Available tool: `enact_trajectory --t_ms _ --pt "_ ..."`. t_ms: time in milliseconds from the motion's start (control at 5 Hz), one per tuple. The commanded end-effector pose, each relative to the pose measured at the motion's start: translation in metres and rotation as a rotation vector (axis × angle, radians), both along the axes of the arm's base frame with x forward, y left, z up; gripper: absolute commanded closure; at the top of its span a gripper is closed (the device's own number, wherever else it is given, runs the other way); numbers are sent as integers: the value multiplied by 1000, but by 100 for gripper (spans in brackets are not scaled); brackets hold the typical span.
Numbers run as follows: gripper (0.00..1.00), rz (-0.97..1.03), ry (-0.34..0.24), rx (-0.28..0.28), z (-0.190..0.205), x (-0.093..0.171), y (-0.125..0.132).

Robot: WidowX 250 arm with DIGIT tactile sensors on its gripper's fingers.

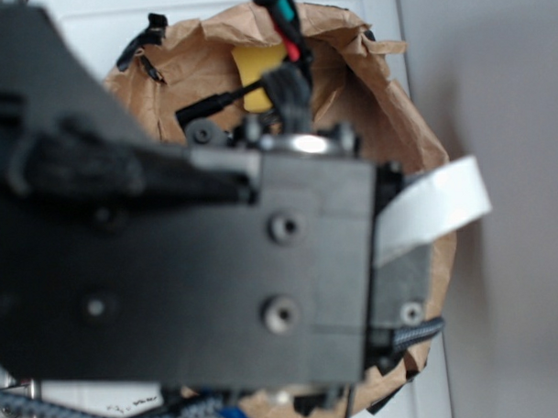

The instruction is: Grab the green sponge.

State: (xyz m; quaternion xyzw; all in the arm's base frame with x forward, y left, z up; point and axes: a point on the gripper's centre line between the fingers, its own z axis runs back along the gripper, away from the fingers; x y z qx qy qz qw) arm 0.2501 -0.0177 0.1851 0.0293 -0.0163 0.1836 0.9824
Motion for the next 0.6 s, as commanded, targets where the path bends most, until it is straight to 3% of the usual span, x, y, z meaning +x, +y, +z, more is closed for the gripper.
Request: enact_trajectory --t_ms 0,200,400 --pt "0 249 -162 -111 -17 32 29" --pt "0 380 -196 -39 -44 50 44" --pt "0 592 -137 74 -41 58 65"
